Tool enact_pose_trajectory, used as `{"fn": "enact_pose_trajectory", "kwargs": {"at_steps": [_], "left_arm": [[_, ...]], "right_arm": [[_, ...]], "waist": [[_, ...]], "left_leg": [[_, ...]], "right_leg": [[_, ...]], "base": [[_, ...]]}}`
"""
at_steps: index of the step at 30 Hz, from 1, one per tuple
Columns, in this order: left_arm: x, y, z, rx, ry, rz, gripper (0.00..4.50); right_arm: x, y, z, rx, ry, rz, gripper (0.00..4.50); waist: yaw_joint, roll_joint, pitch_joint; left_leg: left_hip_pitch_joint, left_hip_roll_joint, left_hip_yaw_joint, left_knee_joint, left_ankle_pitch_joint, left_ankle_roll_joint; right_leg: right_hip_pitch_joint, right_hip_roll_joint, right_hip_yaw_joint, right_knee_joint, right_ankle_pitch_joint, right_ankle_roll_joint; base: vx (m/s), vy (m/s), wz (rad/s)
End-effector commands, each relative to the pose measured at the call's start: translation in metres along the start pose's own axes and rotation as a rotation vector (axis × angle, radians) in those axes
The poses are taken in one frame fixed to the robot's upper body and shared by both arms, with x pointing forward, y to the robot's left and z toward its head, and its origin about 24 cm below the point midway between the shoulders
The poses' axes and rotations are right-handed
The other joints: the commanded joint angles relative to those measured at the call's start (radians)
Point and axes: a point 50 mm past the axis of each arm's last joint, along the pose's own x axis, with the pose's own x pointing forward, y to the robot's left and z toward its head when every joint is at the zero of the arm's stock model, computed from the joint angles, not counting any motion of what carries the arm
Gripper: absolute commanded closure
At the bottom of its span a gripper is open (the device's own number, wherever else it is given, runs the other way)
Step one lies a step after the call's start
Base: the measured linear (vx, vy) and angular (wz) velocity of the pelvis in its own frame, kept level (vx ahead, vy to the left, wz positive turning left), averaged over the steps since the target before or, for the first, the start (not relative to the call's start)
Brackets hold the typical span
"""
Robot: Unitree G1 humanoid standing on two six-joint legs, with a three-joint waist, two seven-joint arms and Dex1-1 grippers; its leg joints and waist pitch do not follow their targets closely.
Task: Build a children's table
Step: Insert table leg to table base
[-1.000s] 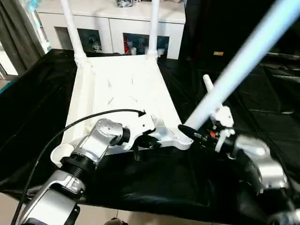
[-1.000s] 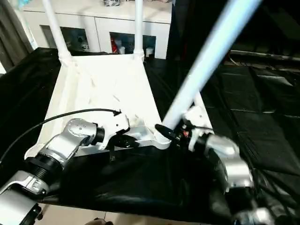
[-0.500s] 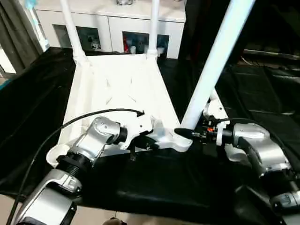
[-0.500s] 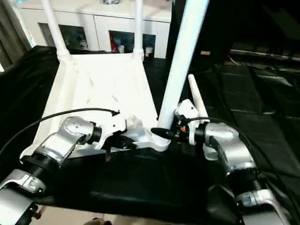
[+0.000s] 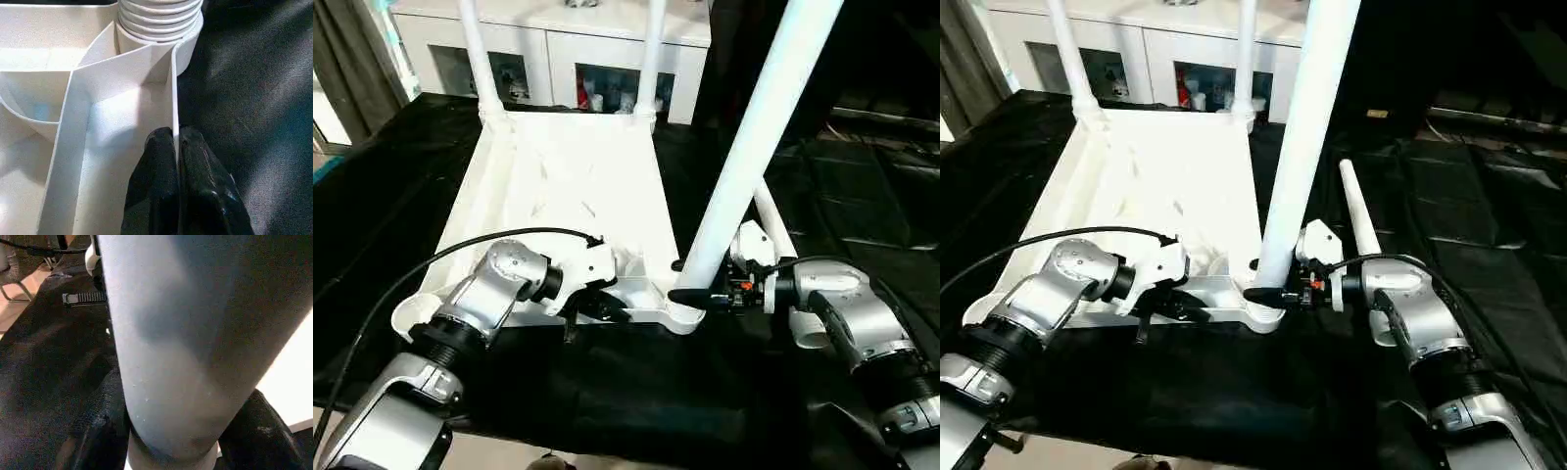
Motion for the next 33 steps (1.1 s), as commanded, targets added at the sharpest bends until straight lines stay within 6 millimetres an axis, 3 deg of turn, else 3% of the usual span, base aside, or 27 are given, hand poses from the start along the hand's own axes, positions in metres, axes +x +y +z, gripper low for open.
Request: {"fn": "enact_pose_trajectory", "kwargs": {"at_steps": [1, 12, 16, 20, 21, 23, 25, 28, 30, 31, 32, 33], "left_arm": [[-0.004, -0.001, 0.018, 0.09, -0.036, -0.071, 4.5], [-0.005, -0.001, 0.017, 0.08, -0.033, -0.056, 4.5], [-0.005, 0.002, 0.019, 0.067, -0.048, -0.024, 4.5], [-0.006, 0.011, 0.02, 0.031, -0.052, 0.082, 4.5], [-0.007, 0.013, 0.02, 0.021, -0.059, 0.099, 4.5], [-0.009, 0.017, 0.021, -0.011, -0.085, 0.149, 4.5], [-0.009, 0.02, 0.022, -0.028, -0.092, 0.179, 4.5], [-0.01, 0.029, 0.021, -0.097, -0.073, 0.31, 4.5], [-0.005, 0.034, 0.022, -0.147, -0.056, 0.395, 4.5], [0.001, 0.037, 0.024, -0.192, -0.051, 0.451, 4.5], [0.002, 0.038, 0.024, -0.2, -0.05, 0.461, 4.5], [0.01, 0.04, 0.026, -0.252, -0.047, 0.518, 4.5]], "right_arm": [[-0.004, 0.024, -0.065, 0.188, 0.27, 0.043, 2.61], [-0.002, 0.023, -0.065, 0.189, 0.249, 0.035, 2.61], [0.001, 0.016, -0.065, 0.194, 0.229, -0.048, 2.61], [0.004, 0.001, -0.062, 0.232, 0.153, -0.228, 2.61], [0.004, -0.001, -0.062, 0.235, 0.146, -0.256, 2.61], [0.004, -0.006, -0.064, 0.244, 0.139, -0.332, 2.61], [0.005, -0.007, -0.066, 0.251, 0.145, -0.368, 2.61], [0.011, -0.012, -0.074, 0.279, 0.188, -0.514, 2.61], [0.019, -0.016, -0.079, 0.338, 0.214, -0.624, 2.61], [0.025, -0.019, -0.08, 0.378, 0.228, -0.699, 2.61], [0.026, -0.019, -0.081, 0.385, 0.231, -0.713, 2.61], [0.034, -0.023, -0.08, 0.443, 0.234, -0.796, 2.61]], "waist": [[0.003, 0.006, -0.048], [0.002, 0.001, -0.053], [0.001, -0.001, -0.052], [-0.013, -0.001, -0.04], [-0.017, -0.001, -0.036], [-0.02, -0.002, -0.036], [-0.03, 0.004, -0.033], [-0.048, 0.014, -0.027], [-0.062, 0.021, -0.025], [-0.075, 0.038, -0.015], [-0.075, 0.039, -0.014], [-0.046, 0.049, -0.008]], "left_leg": [[0.028, 0.075, -0.036, -0.079, -0.338, 0.002], [0.029, 0.074, -0.037, -0.08, -0.35, -0.007], [0.03, 0.074, -0.037, -0.081, -0.355, -0.007], [0.034, 0.072, -0.048, -0.084, -0.463, -0.04], [0.037, 0.07, -0.054, -0.085, -0.501, -0.053], [0.041, 0.069, -0.063, -0.085, -0.536, -0.064], [0.043, 0.071, -0.072, -0.091, -0.586, -0.073], [0.047, 0.072, -0.082, -0.098, -0.679, -0.09], [0.042, 0.075, -0.094, -0.11, -0.742, -0.106], [0.036, 0.083, -0.098, -0.139, -0.847, -0.123], [0.024, 0.089, -0.093, -0.157, -0.88, -0.126], [-0.051, 0.113, -0.068, -0.242, -0.963, -0.131]], "right_leg": [[0.033, -0.088, 0.054, -0.076, -0.283, -0.228], [0.034, -0.087, 0.054, -0.075, -0.273, -0.229], [0.033, -0.087, 0.054, -0.076, -0.288, -0.228], [0.025, -0.095, 0.052, -0.091, -0.472, -0.191], [0.022, -0.097, 0.048, -0.101, -0.564, -0.163], [0.021, -0.1, 0.042, -0.112, -0.656, -0.119], [0.023, -0.097, 0.03, -0.121, -0.669, -0.1], [0.023, -0.089, 0.009, -0.127, -0.638, -0.099], [0.036, -0.088, -0.01, -0.125, -0.612, -0.093], [0.05, -0.069, -0.036, -0.109, -0.553, -0.092], [0.064, -0.058, -0.041, -0.084, -0.508, -0.095], [0.127, -0.025, -0.04, 0.084, -0.35, -0.099]], "base": [[0.0, 0.0, 0.0], [0.0, 0.0, 0.0], [0.0, 0.0, 0.0], [0.0, 0.0, 0.0], [0.0, 0.0, 0.0], [-0.062, 0.008, -0.14], [-0.061, 0.023, -0.15], [-0.066, 0.045, -0.18], [-0.029, 0.021, -0.1], [-0.066, 0.036, -0.19], [-0.148, 0.043, -0.23], [-0.116, 0.024, -0.11]]}}
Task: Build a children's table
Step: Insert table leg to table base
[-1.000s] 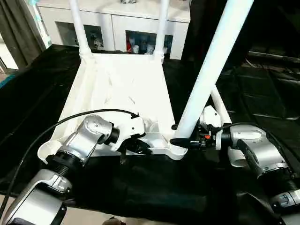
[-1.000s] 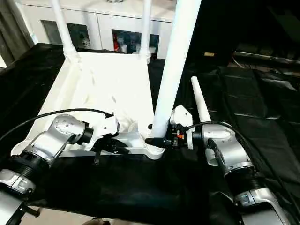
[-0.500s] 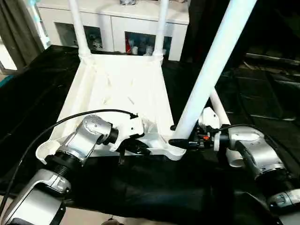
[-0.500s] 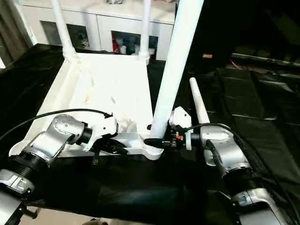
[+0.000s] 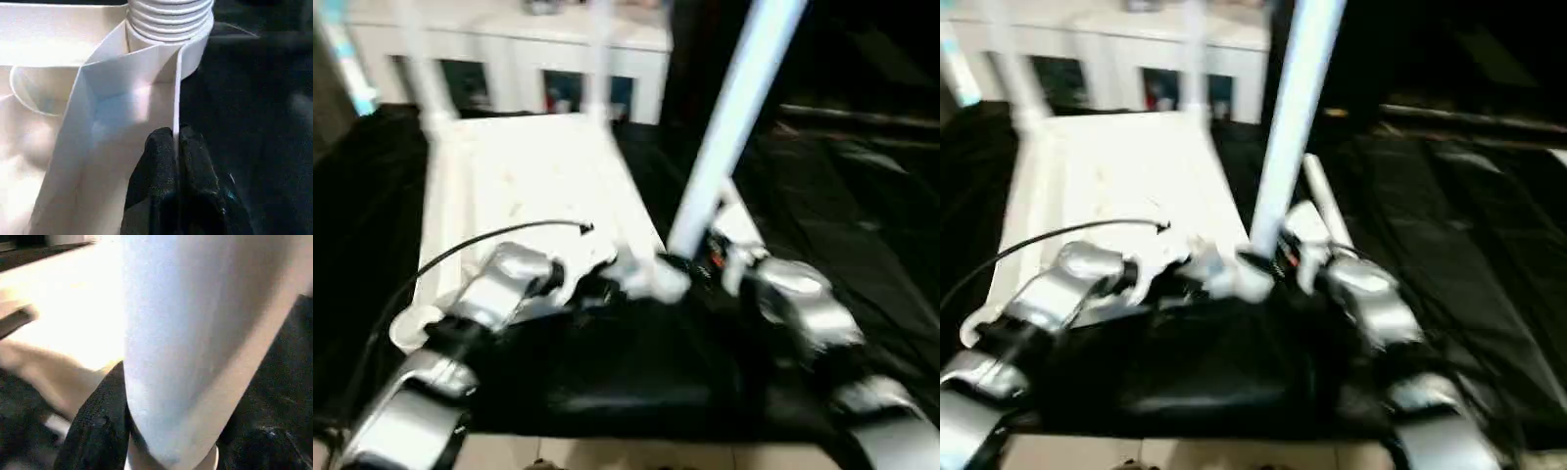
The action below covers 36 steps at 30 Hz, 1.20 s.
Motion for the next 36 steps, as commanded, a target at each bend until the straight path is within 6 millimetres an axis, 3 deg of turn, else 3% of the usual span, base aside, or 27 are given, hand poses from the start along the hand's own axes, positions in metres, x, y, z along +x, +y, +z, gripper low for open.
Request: {"fn": "enact_pose_trajectory", "kwargs": {"at_steps": [1, 2, 3, 4, 5, 6, 7, 8, 9, 10, 11, 14, 16, 19, 23, 26, 29, 36], "left_arm": [[0.0, 0.009, 0.025, -0.026, -0.071, 0.128, 4.5], [0.004, 0.007, 0.027, -0.036, -0.069, 0.148, 4.5], [0.005, 0.006, 0.027, -0.039, -0.07, 0.154, 4.5], [0.008, 0.005, 0.029, -0.049, -0.073, 0.169, 4.5], [0.016, -0.002, 0.035, -0.07, -0.088, 0.19, 4.5], [0.021, -0.008, 0.039, -0.08, -0.098, 0.191, 4.5], [0.026, -0.013, 0.042, -0.088, -0.106, 0.19, 4.5], [0.027, -0.015, 0.043, -0.091, -0.106, 0.193, 4.5], [0.028, -0.017, 0.045, -0.095, -0.106, 0.198, 4.5], [0.029, -0.019, 0.046, -0.098, -0.105, 0.204, 4.5], [0.03, -0.021, 0.047, -0.102, -0.103, 0.209, 4.5], [0.03, -0.021, 0.047, -0.107, -0.1, 0.213, 4.5], [0.03, -0.02, 0.047, -0.11, -0.098, 0.218, 4.5], [0.029, -0.018, 0.046, -0.116, -0.096, 0.229, 4.5], [0.028, -0.017, 0.046, -0.122, -0.098, 0.227, 4.5], [0.025, -0.013, 0.043, -0.122, -0.095, 0.234, 4.5], [0.024, -0.011, 0.042, -0.123, -0.094, 0.24, 4.5], [0.022, -0.009, 0.041, -0.123, -0.095, 0.24, 4.5]], "right_arm": [[-0.021, -0.009, -0.071, 0.14, 0.339, -0.238, 2.61], [-0.017, -0.007, -0.07, 0.161, 0.338, -0.267, 2.61], [-0.016, -0.007, -0.07, 0.168, 0.338, -0.273, 2.61], [-0.013, -0.005, -0.069, 0.19, 0.335, -0.293, 2.61], [-0.006, -0.001, -0.066, 0.246, 0.323, -0.33, 2.61], [-0.001, 0.003, -0.063, 0.27, 0.317, -0.338, 2.61], [0.004, 0.007, -0.061, 0.287, 0.313, -0.341, 2.61], [0.006, 0.008, -0.06, 0.288, 0.313, -0.343, 2.61], [0.008, 0.011, -0.058, 0.283, 0.315, -0.341, 2.61], [0.011, 0.013, -0.057, 0.271, 0.319, -0.339, 2.61], [0.014, 0.015, -0.056, 0.264, 0.324, -0.339, 2.61], [0.016, 0.017, -0.054, 0.263, 0.328, -0.341, 2.61], [0.017, 0.017, -0.054, 0.258, 0.329, -0.338, 2.61], [0.019, 0.021, -0.054, 0.242, 0.338, -0.314, 2.61], [0.021, 0.025, -0.053, 0.216, 0.341, -0.28, 2.61], [0.025, 0.032, -0.05, 0.143, 0.335, -0.213, 2.61], [0.027, 0.033, -0.048, 0.151, 0.325, -0.207, 2.61], [0.028, 0.032, -0.045, 0.133, 0.32, -0.197, 2.61]], "waist": [[0.057, 0.011, -0.037], [0.06, -0.013, -0.046], [0.031, -0.074, -0.061], [0.068, -0.044, -0.068], [0.076, -0.027, -0.054], [0.071, -0.011, -0.062], [0.052, -0.004, -0.062], [0.054, 0.0, -0.065], [0.052, -0.003, -0.064], [0.054, -0.007, -0.06], [0.056, -0.013, -0.058], [0.058, -0.009, -0.056], [0.06, -0.008, -0.062], [0.055, -0.003, -0.06], [0.053, -0.002, -0.058], [0.052, -0.004, -0.056], [0.055, -0.005, -0.056], [0.055, -0.005, -0.056]], "left_leg": [[-0.094, 0.113, -0.014, -0.236, -0.934, -0.096], [0.026, 0.06, 0.051, -0.174, -0.727, -0.093], [0.101, 0.019, 0.025, -0.015, -0.564, -0.085], [-0.053, 0.009, -0.063, 0.06, -0.071, -0.004], [-0.049, 0.035, -0.066, 0.02, -0.04, -0.022], [-0.03, 0.056, -0.064, -0.044, -0.131, -0.054], [0.003, 0.072, -0.061, -0.058, -0.314, -0.076], [0.013, 0.068, -0.057, -0.057, -0.362, -0.077], [0.015, 0.066, -0.05, -0.059, -0.392, -0.071], [0.012, 0.058, -0.043, -0.063, -0.412, -0.055], [0.009, 0.057, -0.041, -0.065, -0.4, -0.045], [0.006, 0.057, -0.043, -0.07, -0.383, -0.041], [0.007, 0.061, -0.041, -0.076, -0.342, -0.037], [0.005, 0.066, -0.04, -0.084, -0.339, -0.04], [0.011, 0.065, -0.04, -0.084, -0.395, -0.053], [0.007, 0.064, -0.039, -0.086, -0.395, -0.05], [0.011, 0.063, -0.038, -0.085, -0.393, -0.046], [0.01, 0.066, -0.037, -0.087, -0.37, -0.041]], "right_leg": [[0.119, -0.002, 0.042, 0.146, -0.228, -0.042], [-0.003, -0.018, 0.101, 0.063, -0.447, -0.028], [-0.074, -0.072, 0.113, -0.068, -0.703, -0.008], [0.078, -0.18, 0.163, -0.092, -0.799, -0.046], [0.061, -0.166, 0.135, -0.088, -0.682, -0.069], [0.034, -0.078, 0.091, -0.046, -0.429, -0.096], [0.016, -0.06, 0.09, -0.035, -0.321, -0.141], [0.017, -0.065, 0.092, -0.039, -0.295, -0.165], [0.016, -0.067, 0.094, -0.043, -0.288, -0.181], [0.022, -0.071, 0.092, -0.056, -0.341, -0.176], [0.023, -0.078, 0.093, -0.067, -0.398, -0.153], [0.022, -0.083, 0.091, -0.084, -0.499, -0.1], [0.025, -0.081, 0.092, -0.084, -0.436, -0.1], [0.027, -0.075, 0.089, -0.076, -0.356, -0.126], [0.021, -0.08, 0.091, -0.086, -0.408, -0.117], [0.021, -0.081, 0.092, -0.087, -0.417, -0.113], [0.017, -0.085, 0.094, -0.095, -0.467, -0.101], [0.017, -0.084, 0.094, -0.095, -0.462, -0.1]], "base": [[-0.081, -0.042, 0.2], [0.0, -0.049, 0.24], [0.043, -0.141, 0.06], [0.112, -0.081, -0.43], [0.112, -0.081, -0.43], [0.067, 0.012, -0.32], [0.0, 0.0, 0.0], [0.0, 0.0, 0.0], [0.0, 0.0, 0.0], [0.0, 0.0, 0.0], [0.0, 0.0, 0.0], [0.0, 0.0, 0.0], [0.0, 0.0, 0.0], [0.0, 0.0, 0.0], [0.0, 0.0, 0.0], [0.0, 0.0, 0.0], [0.0, 0.0, 0.0], [0.0, 0.0, 0.0]]}}
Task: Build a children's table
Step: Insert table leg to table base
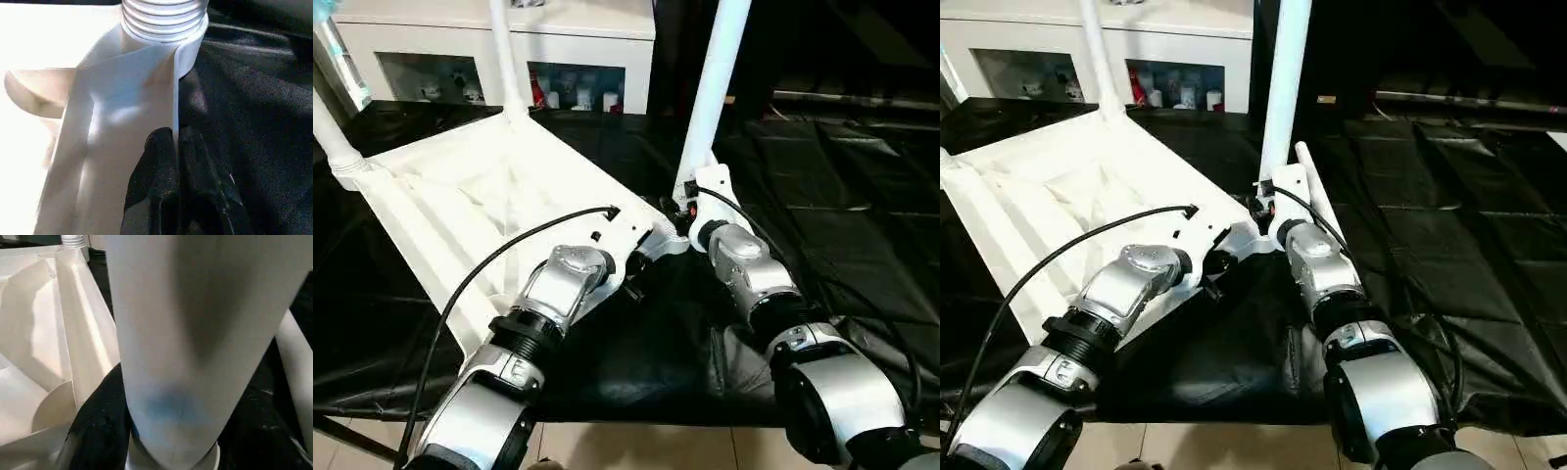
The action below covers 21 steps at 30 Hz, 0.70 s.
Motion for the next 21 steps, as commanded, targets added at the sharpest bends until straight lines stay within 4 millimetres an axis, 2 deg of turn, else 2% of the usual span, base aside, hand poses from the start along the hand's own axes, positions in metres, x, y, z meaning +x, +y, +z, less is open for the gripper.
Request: {"fn": "enact_pose_trajectory", "kwargs": {"at_steps": [1, 5, 6, 7, 9, 11, 13, 15, 17, 21], "left_arm": [[-0.004, 0.004, 0.018, 0.026, -0.065, 0.027, 4.5], [-0.004, 0.003, 0.018, 0.026, -0.068, 0.02, 4.5], [-0.004, 0.003, 0.018, 0.026, -0.069, 0.018, 4.5], [-0.004, 0.003, 0.018, 0.026, -0.069, 0.018, 4.5], [-0.004, 0.002, 0.018, 0.027, -0.07, 0.014, 4.5], [-0.004, 0.002, 0.018, 0.027, -0.07, 0.013, 4.5], [-0.004, 0.002, 0.018, 0.028, -0.07, 0.01, 4.5], [-0.004, 0.003, 0.018, 0.029, -0.07, 0.008, 4.5], [-0.004, 0.002, 0.018, 0.031, -0.07, 0.003, 4.5], [-0.004, 0.002, 0.018, 0.037, -0.075, -0.004, 4.5]], "right_arm": [[-0.011, 0.022, -0.069, 0.027, 0.291, 0.089, 2.61], [-0.011, 0.022, -0.067, 0.026, 0.286, 0.102, 2.61], [-0.011, 0.022, -0.066, 0.028, 0.284, 0.107, 2.05], [-0.011, 0.022, -0.066, 0.028, 0.284, 0.107, 1.91], [-0.011, 0.022, -0.066, 0.031, 0.28, 0.113, 1.82], [-0.011, 0.022, -0.065, 0.032, 0.278, 0.118, 1.7], [-0.01, 0.021, -0.063, 0.032, 0.259, 0.119, 1.47], [-0.01, 0.02, -0.059, 0.038, 0.234, 0.121, 1.42], [-0.009, 0.019, -0.055, 0.049, 0.201, 0.128, 1.12], [-0.009, 0.015, -0.045, 0.048, 0.133, 0.166, 0.81]], "waist": [[0.0, 0.008, -0.033], [-0.002, 0.009, -0.032], [-0.001, 0.009, -0.032], [-0.001, 0.009, -0.032], [-0.001, 0.011, -0.034], [-0.001, 0.009, -0.033], [-0.001, 0.011, -0.034], [0.0, 0.012, -0.036], [0.001, 0.011, -0.037], [0.001, 0.012, -0.039]], "left_leg": [[0.005, 0.062, -0.021, -0.079, -0.349, 0.003], [0.005, 0.062, -0.02, -0.08, -0.356, 0.002], [0.005, 0.061, -0.02, -0.079, -0.353, 0.003], [0.004, 0.061, -0.019, -0.079, -0.348, 0.005], [0.005, 0.063, -0.019, -0.079, -0.343, 0.004], [0.0, 0.062, -0.018, -0.08, -0.329, 0.007], [0.002, 0.063, -0.016, -0.078, -0.317, 0.009], [0.003, 0.064, -0.015, -0.078, -0.305, 0.01], [0.0, 0.064, -0.014, -0.077, -0.289, 0.014], [0.0, 0.064, -0.01, -0.074, -0.258, 0.027]], "right_leg": [[0.016, -0.089, 0.066, -0.117, -0.44, -0.125], [0.016, -0.088, 0.066, -0.117, -0.438, -0.128], [0.016, -0.089, 0.067, -0.118, -0.439, -0.128], [0.016, -0.09, 0.067, -0.118, -0.439, -0.128], [0.016, -0.09, 0.067, -0.117, -0.427, -0.135], [0.02, -0.088, 0.067, -0.113, -0.406, -0.138], [0.018, -0.088, 0.068, -0.113, -0.39, -0.144], [0.02, -0.087, 0.068, -0.11, -0.36, -0.153], [0.025, -0.087, 0.068, -0.106, -0.324, -0.164], [0.028, -0.086, 0.067, -0.102, -0.282, -0.183]], "base": [[0.0, 0.0, 0.0], [0.0, 0.0, 0.0], [0.0, 0.0, 0.0], [0.0, 0.0, 0.0], [0.0, 0.0, 0.0], [0.0, 0.0, 0.0], [0.0, 0.0, 0.0], [0.0, 0.0, 0.0], [0.0, 0.0, 0.0], [0.0, 0.0, 0.0]]}}
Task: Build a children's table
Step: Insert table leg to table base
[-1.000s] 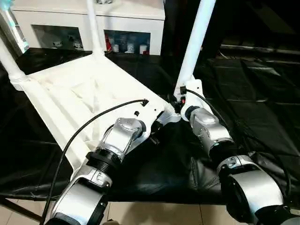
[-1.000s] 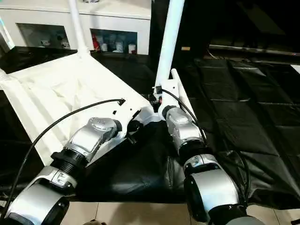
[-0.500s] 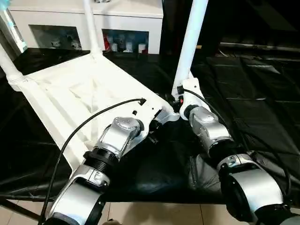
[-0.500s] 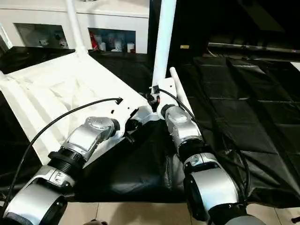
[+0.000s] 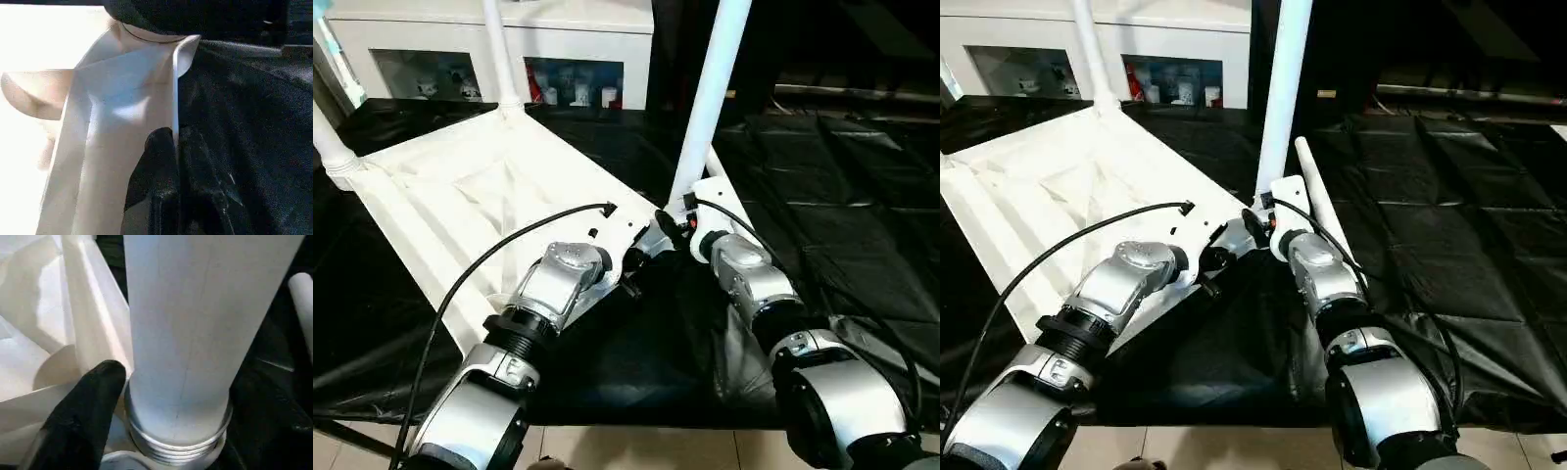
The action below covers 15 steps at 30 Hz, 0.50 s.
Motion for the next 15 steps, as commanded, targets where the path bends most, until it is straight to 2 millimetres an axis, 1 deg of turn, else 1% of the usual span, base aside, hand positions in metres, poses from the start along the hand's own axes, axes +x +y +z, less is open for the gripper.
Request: {"fn": "enact_pose_trajectory", "kwargs": {"at_steps": [1, 2, 3, 5, 7, 8, 10, 11, 12, 13, 14, 15], "left_arm": [[-0.002, 0.001, 0.014, 0.033, -0.054, 0.013, 4.5], [-0.002, 0.002, 0.014, 0.035, -0.057, 0.013, 4.5], [-0.003, 0.003, 0.014, 0.038, -0.06, 0.015, 4.5], [-0.005, 0.006, 0.015, 0.047, -0.078, 0.015, 4.5], [-0.007, 0.009, 0.015, 0.059, -0.093, 0.015, 4.5], [-0.008, 0.01, 0.015, 0.06, -0.095, 0.014, 4.5], [-0.01, 0.012, 0.014, 0.069, -0.101, 0.006, 4.5], [-0.011, 0.013, 0.013, 0.074, -0.104, -0.004, 4.5], [-0.012, 0.013, 0.012, 0.075, -0.104, -0.009, 4.5], [-0.012, 0.013, 0.012, 0.074, -0.103, -0.01, 4.5], [-0.013, 0.013, 0.011, 0.083, -0.105, -0.019, 4.5], [-0.013, 0.013, 0.011, 0.087, -0.104, -0.025, 4.5]], "right_arm": [[-0.003, 0.017, -0.032, 0.046, 0.112, 0.105, 0.81], [-0.004, 0.014, -0.028, 0.036, 0.089, 0.12, 0.71], [-0.006, 0.012, -0.024, 0.025, 0.066, 0.134, 0.61], [-0.01, 0.007, -0.018, 0.012, 0.03, 0.153, 0.47], [-0.017, 0.001, -0.013, -0.009, -0.001, 0.174, 0.33], [-0.021, -0.002, -0.011, -0.021, -0.011, 0.183, 0.24], [-0.031, -0.007, -0.006, -0.047, -0.028, 0.212, 0.15], [-0.037, -0.009, -0.004, -0.06, -0.034, 0.234, 0.07], [-0.04, -0.01, -0.003, -0.069, -0.038, 0.246, 0.02], [-0.042, -0.01, -0.002, -0.073, -0.039, 0.252, 0.02], [-0.045, -0.012, -0.001, -0.079, -0.04, 0.254, 0.02], [-0.047, -0.014, -0.001, -0.09, -0.04, 0.254, 0.02]], "waist": [[0.002, 0.006, -0.043], [0.003, 0.006, -0.043], [0.005, 0.003, -0.044], [0.008, 0.004, -0.046], [0.008, 0.005, -0.049], [0.008, 0.005, -0.049], [0.008, 0.009, -0.057], [0.009, 0.007, -0.059], [0.01, 0.009, -0.064], [0.009, 0.005, -0.069], [0.009, 0.005, -0.071], [0.01, 0.01, -0.073]], "left_leg": [[0.002, 0.062, -0.014, -0.073, -0.249, 0.032], [0.003, 0.062, -0.013, -0.072, -0.244, 0.035], [0.003, 0.062, -0.011, -0.071, -0.23, 0.043], [0.003, 0.062, -0.007, -0.067, -0.204, 0.055], [-0.002, 0.061, -0.004, -0.065, -0.177, 0.067], [-0.002, 0.061, -0.004, -0.065, -0.177, 0.067], [-0.003, 0.057, -0.002, -0.053, -0.099, 0.093], [-0.003, 0.057, -0.002, -0.05, -0.072, 0.104], [-0.004, 0.056, -0.002, -0.043, -0.019, 0.129], [-0.006, 0.052, 0.0, -0.035, 0.02, 0.154], [-0.007, 0.05, 0.0, -0.031, 0.039, 0.166], [-0.01, 0.05, 0.001, -0.026, 0.062, 0.184]], "right_leg": [[0.033, -0.086, 0.066, -0.1, -0.272, -0.183], [0.033, -0.086, 0.066, -0.1, -0.265, -0.184], [0.035, -0.085, 0.066, -0.098, -0.249, -0.186], [0.037, -0.084, 0.066, -0.095, -0.207, -0.19], [0.043, -0.079, 0.063, -0.087, -0.139, -0.199], [0.043, -0.079, 0.063, -0.087, -0.139, -0.199], [0.051, -0.074, 0.062, -0.07, 0.007, -0.215], [0.054, -0.073, 0.061, -0.067, 0.053, -0.217], [0.055, -0.072, 0.06, -0.056, 0.152, -0.233], [0.056, -0.073, 0.06, -0.047, 0.233, -0.252], [0.055, -0.073, 0.059, -0.043, 0.264, -0.262], [0.053, -0.071, 0.057, -0.039, 0.299, -0.274]], "base": [[0.0, 0.0, 0.0], [0.0, 0.0, 0.0], [0.0, 0.0, 0.0], [0.0, 0.0, 0.0], [0.0, 0.0, 0.0], [0.0, 0.0, 0.0], [0.0, 0.0, 0.0], [0.062, 0.01, -0.02], [0.0, 0.0, 0.0], [0.0, 0.0, 0.0], [0.0, 0.0, 0.0], [0.0, 0.0, 0.0]]}}
